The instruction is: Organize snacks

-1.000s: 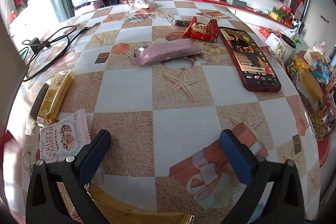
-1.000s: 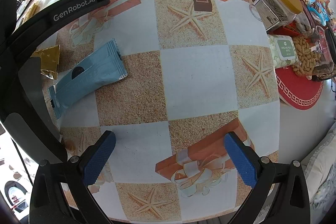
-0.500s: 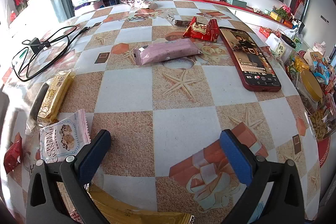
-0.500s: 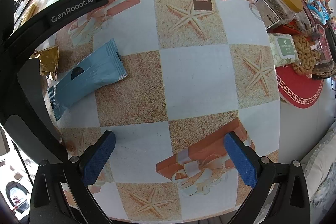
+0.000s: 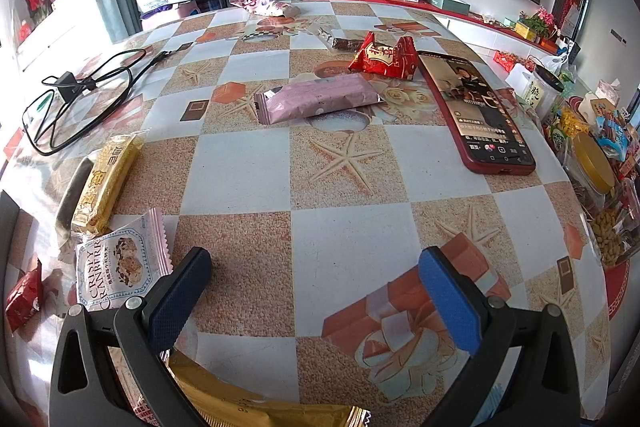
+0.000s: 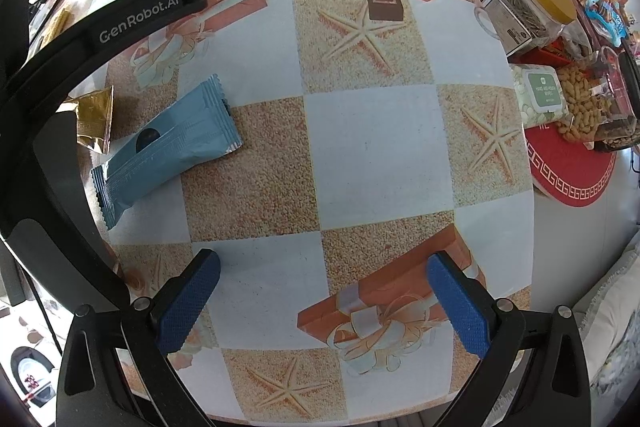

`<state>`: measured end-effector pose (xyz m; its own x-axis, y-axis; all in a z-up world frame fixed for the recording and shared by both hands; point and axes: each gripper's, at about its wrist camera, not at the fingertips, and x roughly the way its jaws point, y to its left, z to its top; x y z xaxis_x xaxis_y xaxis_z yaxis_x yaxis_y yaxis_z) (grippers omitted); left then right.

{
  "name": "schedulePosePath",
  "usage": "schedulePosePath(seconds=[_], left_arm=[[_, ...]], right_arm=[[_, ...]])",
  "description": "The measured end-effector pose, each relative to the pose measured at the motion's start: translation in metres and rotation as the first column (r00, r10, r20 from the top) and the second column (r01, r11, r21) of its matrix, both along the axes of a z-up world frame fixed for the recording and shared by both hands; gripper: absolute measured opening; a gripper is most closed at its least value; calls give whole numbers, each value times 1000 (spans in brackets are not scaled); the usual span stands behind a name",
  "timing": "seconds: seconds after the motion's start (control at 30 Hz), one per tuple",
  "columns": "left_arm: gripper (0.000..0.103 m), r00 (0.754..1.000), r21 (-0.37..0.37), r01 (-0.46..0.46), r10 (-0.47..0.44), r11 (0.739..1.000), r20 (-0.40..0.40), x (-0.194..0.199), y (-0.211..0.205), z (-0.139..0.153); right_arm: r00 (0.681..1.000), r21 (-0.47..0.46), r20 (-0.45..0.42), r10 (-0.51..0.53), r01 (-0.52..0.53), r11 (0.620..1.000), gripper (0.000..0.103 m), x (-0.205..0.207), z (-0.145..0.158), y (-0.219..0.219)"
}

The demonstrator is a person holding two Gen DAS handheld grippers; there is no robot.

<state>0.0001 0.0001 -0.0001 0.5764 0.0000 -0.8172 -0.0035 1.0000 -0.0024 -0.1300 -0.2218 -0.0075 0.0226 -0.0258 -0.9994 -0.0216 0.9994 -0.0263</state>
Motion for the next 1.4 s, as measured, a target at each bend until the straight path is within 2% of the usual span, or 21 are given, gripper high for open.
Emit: schedulePosePath(seconds=[0.23, 0.5, 0.67, 0.73, 0.8, 0.9, 0.93, 1.0, 1.07, 1.1, 1.23, 1.3, 1.4], left_arm=[[103, 1000, 0, 0, 0, 1000, 0, 0, 0, 0], [103, 1000, 0, 0, 0, 1000, 0, 0, 0, 0], [103, 1000, 4, 0, 0, 1000, -17, 0, 0, 0], [103, 992, 3, 45, -44, 999, -116, 4, 1, 3], [103, 965, 0, 122, -118, 993, -234, 6, -4, 3], [103, 943, 2, 133, -126, 991, -308, 23, -1, 5], [103, 946, -1, 133, -127, 991, -298, 22, -2, 5], [103, 911, -13, 137, -131, 991, -392, 31, -3, 4], [103, 876, -45, 167, -169, 985, -452, 36, -4, 5], [103, 870, -41, 174, -173, 984, -463, 37, -2, 9], [103, 896, -64, 210, -218, 976, -388, 19, 18, 54], [103, 908, -17, 226, -218, 974, -357, 8, 39, 74], [103, 931, 129, 223, -171, 966, -323, 2, 66, 77]], right_arm=[[1000, 75, -31, -4, 6, 997, 103, 7, -2, -1], [997, 92, -78, -5, 12, 996, 103, 17, -5, -2], [997, 78, -76, -6, 12, 997, 103, 23, -7, -3], [997, 80, -83, -6, 13, 997, 103, 25, -8, -2], [996, 77, -87, -6, 13, 997, 103, 28, -9, -2], [994, 83, -108, -7, 16, 996, 103, 31, -11, -3], [994, 83, -112, -8, 17, 996, 103, 33, -12, -3], [993, 84, -120, -9, 19, 996, 103, 34, -13, -3], [992, 85, -128, -9, 20, 996, 103, 35, -13, -4], [992, 85, -128, -9, 20, 996, 103, 36, -13, -4], [993, 83, -118, -10, 20, 996, 103, 36, -13, -4], [995, 81, -104, -11, 19, 996, 103, 37, -13, -4], [995, 75, -97, -13, 20, 997, 103, 36, -13, -3]])
